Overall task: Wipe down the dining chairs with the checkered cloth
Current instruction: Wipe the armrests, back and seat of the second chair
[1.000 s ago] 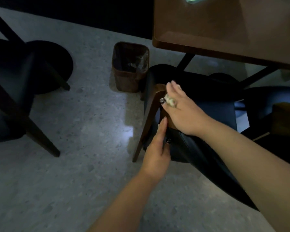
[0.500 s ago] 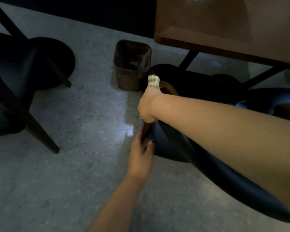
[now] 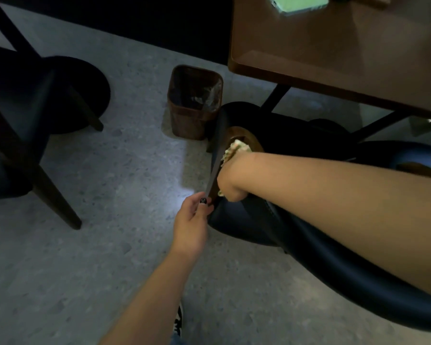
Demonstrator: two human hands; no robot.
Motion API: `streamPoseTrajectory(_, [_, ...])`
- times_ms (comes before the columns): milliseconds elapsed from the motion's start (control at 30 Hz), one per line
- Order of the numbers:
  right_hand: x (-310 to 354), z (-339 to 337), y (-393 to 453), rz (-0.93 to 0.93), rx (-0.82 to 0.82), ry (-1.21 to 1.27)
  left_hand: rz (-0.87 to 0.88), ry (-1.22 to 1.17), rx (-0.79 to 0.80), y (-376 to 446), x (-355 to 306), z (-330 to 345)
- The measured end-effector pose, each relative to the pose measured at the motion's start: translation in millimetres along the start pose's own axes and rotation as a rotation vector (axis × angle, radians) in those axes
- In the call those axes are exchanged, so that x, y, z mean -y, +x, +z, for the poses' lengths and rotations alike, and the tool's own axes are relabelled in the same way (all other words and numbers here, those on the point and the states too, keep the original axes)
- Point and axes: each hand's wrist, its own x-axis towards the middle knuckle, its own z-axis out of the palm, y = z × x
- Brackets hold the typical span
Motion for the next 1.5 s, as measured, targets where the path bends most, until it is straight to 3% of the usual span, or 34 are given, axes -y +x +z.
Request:
streamPoseTrajectory(133, [5, 20, -43, 0.007, -0.267, -0.045, -0.006, -0.001, 0.004, 1, -6, 1])
streamPoseTrajectory(267, [20, 67, -79, -0.039, -0.659, -0.037, -0.028, -0.008, 0.03, -6, -7, 4])
streamPoseTrajectory(433, [39, 103, -91, -0.001, -0.752, -0.113, 0.052, 0.003, 0.083, -21, -20, 16])
streamPoseTrajectory(633, [42, 151, -113, 0.043, -0.966, 0.245, 0.218, 0.116, 0.137, -49, -41, 34])
streamPoseTrajectory(933, [63, 278, -145, 0.036, -1.266, 0.29, 0.744, 0.691, -0.002, -115, -33, 95])
streamPoseTrajectory(1133, [61, 381, -161, 0.101, -1.341, 0.352, 0.796, 1.263, -0.106, -157, -7, 157])
streamPoseTrajectory(1233, [49, 433, -167, 0.18, -1.37, 0.436, 0.833, 1.436, -0.124, -177, 0, 190])
streamPoseTrajectory(1300, [38, 464, -168, 0.258, -1.439, 0.567, 0.875, 1.584, -0.066, -189, 0, 217])
streamPoseTrajectory(1367, [27, 489, -167, 0.349, -1.546, 0.872, 0.864, 1.657, 0.049, -196, -1, 248])
streamPoseTrajectory(1500, [1, 507, -169, 0.623, -1.701, 2.143, 0.782, 1.622, 0.242, -192, 4, 314])
